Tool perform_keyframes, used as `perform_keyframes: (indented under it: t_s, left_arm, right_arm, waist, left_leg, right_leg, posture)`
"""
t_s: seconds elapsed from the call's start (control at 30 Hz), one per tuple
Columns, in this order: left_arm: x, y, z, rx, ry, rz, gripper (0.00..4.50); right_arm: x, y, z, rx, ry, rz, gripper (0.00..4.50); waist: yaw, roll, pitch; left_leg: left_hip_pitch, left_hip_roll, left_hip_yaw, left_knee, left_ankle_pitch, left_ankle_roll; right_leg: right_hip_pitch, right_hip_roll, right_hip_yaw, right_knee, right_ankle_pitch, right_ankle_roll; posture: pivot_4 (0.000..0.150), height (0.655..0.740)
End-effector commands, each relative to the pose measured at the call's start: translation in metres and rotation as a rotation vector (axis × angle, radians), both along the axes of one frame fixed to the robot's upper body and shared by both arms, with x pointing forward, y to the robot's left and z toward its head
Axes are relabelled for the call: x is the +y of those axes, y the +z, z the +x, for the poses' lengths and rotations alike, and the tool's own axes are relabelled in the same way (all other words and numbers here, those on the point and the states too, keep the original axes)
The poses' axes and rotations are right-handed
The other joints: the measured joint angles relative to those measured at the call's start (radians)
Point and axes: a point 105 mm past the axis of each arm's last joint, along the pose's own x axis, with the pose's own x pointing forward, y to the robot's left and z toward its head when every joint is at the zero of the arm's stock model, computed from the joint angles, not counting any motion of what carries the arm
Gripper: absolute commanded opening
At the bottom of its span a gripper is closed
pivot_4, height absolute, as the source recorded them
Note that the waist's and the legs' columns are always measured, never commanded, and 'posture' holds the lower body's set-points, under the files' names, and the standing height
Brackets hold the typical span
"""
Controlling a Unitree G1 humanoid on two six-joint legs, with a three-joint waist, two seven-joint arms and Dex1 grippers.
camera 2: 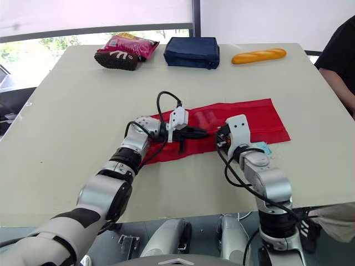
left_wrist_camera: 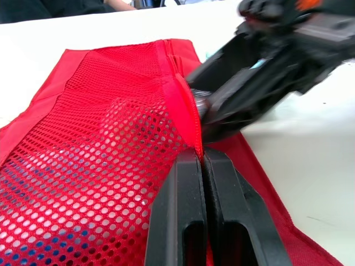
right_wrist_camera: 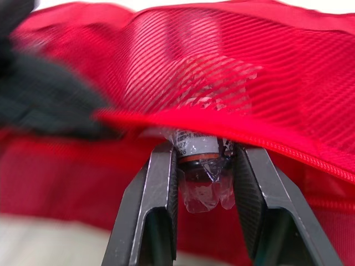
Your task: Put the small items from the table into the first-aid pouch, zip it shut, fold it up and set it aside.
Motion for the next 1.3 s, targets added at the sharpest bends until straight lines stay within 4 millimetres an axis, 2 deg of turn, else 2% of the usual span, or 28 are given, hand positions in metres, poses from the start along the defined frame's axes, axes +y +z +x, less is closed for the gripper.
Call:
perform_keyframes:
  t_s: [0.03,0.23,0.37,0.4,0.47,0.63,0.9,1.03,1.17,1.2,1.27,1.3]
  left_arm:
    - [-0.011,0.009,-0.006,-0.029,-0.056,-0.013,0.00]
    - [-0.015,0.010,-0.009,-0.029,-0.073,-0.015,0.00]
    - [-0.016,0.010,-0.010,-0.028,-0.079,-0.017,0.00]
    - [-0.016,0.010,-0.010,-0.028,-0.080,-0.017,0.00]
    - [-0.017,0.009,-0.010,-0.026,-0.080,-0.016,0.00]
    - [-0.014,0.010,-0.008,-0.025,-0.072,-0.014,0.00]
    - [-0.002,0.014,0.002,-0.030,-0.022,-0.006,0.00]
    - [-0.002,0.014,0.003,-0.035,-0.025,0.001,0.00]
    - [-0.003,0.014,0.003,-0.037,-0.034,0.004,0.00]
    - [-0.003,0.014,0.002,-0.037,-0.038,0.004,0.00]
    - [-0.004,0.014,0.001,-0.037,-0.045,0.005,0.00]
    - [-0.005,0.014,0.001,-0.037,-0.050,0.006,0.00]
  right_arm:
    - [-0.008,0.018,0.013,-0.090,-0.123,0.021,0.85]
    - [-0.006,0.012,0.032,-0.114,-0.199,0.017,0.85]
    - [0.001,0.014,0.039,-0.175,-0.174,-0.011,0.85]
    - [0.004,0.014,0.039,-0.175,-0.160,0.010,1.65]
    - [0.006,0.015,0.039,-0.179,-0.147,0.035,2.19]
    - [0.000,0.015,0.029,-0.164,-0.123,0.040,4.48]
    - [-0.004,0.016,-0.018,-0.118,0.104,0.009,4.48]
    - [-0.006,0.017,-0.030,-0.100,0.160,-0.009,4.48]
    - [-0.016,0.013,-0.026,-0.110,0.120,-0.076,3.21]
    - [-0.018,0.010,-0.024,-0.110,0.111,-0.100,2.78]
    - [-0.018,0.006,-0.020,-0.113,0.102,-0.124,1.56]
    - [-0.018,0.004,-0.017,-0.114,0.083,-0.128,1.24]
  waist:
    - [-0.001,0.000,0.000]
    - [-0.005,0.000,0.000]
    - [-0.013,0.000,0.000]
    - [-0.015,0.000,0.000]
    - [-0.020,0.000,0.000]
    - [-0.024,0.000,0.000]
    - [-0.025,0.001,0.000]
    - [-0.028,0.001,0.000]
    - [-0.025,0.001,0.000]
    - [-0.025,0.001,0.000]
    - [-0.025,0.001,0.000]
    - [-0.025,0.001,0.000]
  left_leg:
    - [0.000,0.000,0.000,0.000,0.000,0.000]
    - [0.001,0.000,0.001,0.000,0.000,0.000]
    - [0.001,0.000,0.001,-0.001,0.000,0.000]
    - [0.001,0.000,0.001,-0.001,0.000,0.000]
    - [0.001,0.000,0.001,-0.001,0.000,0.000]
    - [0.001,0.001,0.001,-0.002,0.000,0.000]
    - [0.001,0.001,0.001,-0.002,0.000,0.000]
    - [0.001,0.002,0.001,-0.002,-0.001,0.002]
    - [0.001,0.002,0.001,-0.002,-0.001,0.002]
    - [0.001,0.002,0.001,-0.001,-0.001,0.002]
    - [0.001,0.002,0.001,-0.001,-0.001,0.002]
    - [0.001,0.002,0.001,-0.001,0.000,0.001]
  right_leg:
    - [0.000,0.000,0.000,0.000,0.000,0.000]
    - [0.000,0.002,0.000,0.001,0.000,0.000]
    - [0.000,0.002,0.000,0.001,0.000,0.000]
    - [0.000,0.002,0.000,0.001,0.000,0.000]
    - [0.000,0.002,0.000,0.001,0.000,0.000]
    - [0.000,0.002,0.001,0.000,0.000,0.000]
    - [0.000,0.003,0.001,0.000,0.000,0.000]
    - [0.000,0.005,0.001,0.000,0.000,0.000]
    - [0.000,0.005,0.001,0.000,0.000,0.000]
    - [0.000,0.005,0.001,0.000,0.000,0.000]
    - [0.000,0.005,0.001,0.000,0.000,0.000]
    - [0.000,0.005,0.001,0.000,0.000,0.000]
  posture:
    - [0.150,0.7397]
    - [0.150,0.7397]
    - [0.150,0.7397]
    - [0.150,0.7397]
    - [0.150,0.7397]
    - [0.150,0.7397]
    - [0.150,0.7397]
    - [0.150,0.7397]
    - [0.150,0.7397]
    - [0.150,0.7397]
    - [0.150,0.7397]
    - [0.150,0.7397]
